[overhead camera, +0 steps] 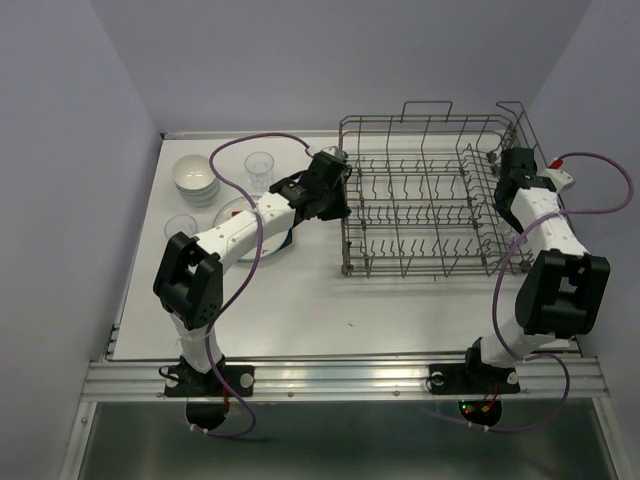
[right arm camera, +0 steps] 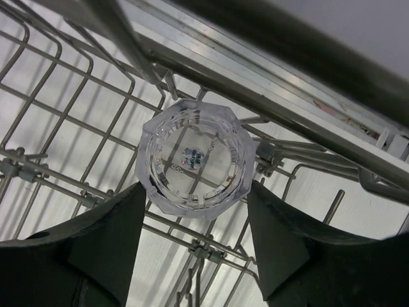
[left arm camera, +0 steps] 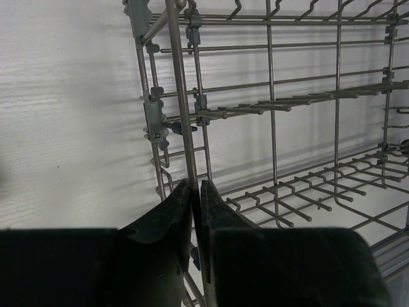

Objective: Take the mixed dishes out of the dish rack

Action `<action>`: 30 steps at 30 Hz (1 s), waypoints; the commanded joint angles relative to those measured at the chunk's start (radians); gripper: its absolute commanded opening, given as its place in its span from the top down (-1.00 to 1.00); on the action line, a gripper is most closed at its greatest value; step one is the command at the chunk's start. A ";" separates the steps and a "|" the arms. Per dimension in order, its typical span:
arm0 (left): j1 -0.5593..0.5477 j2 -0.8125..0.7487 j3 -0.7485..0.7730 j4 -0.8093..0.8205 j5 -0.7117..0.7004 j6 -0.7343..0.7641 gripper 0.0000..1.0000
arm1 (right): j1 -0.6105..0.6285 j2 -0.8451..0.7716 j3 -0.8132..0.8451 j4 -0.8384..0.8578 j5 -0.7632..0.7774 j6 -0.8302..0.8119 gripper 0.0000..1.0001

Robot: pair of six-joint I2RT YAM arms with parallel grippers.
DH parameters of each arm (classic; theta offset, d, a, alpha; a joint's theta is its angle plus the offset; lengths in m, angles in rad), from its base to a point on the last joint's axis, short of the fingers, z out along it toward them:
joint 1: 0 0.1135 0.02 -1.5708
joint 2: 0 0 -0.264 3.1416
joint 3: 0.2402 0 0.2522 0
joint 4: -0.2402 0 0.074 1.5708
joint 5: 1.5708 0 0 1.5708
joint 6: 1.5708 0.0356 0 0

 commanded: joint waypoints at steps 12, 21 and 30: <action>0.013 -0.025 -0.049 -0.064 -0.046 0.033 0.74 | 0.080 -0.112 0.012 0.095 0.116 -0.084 0.67; 0.001 -0.031 -0.055 -0.055 -0.049 0.029 0.75 | 0.193 -0.120 0.072 0.092 0.217 -0.141 0.99; 0.001 -0.038 -0.052 -0.055 -0.057 0.022 0.64 | 0.265 -0.144 0.140 0.103 0.279 -0.240 0.99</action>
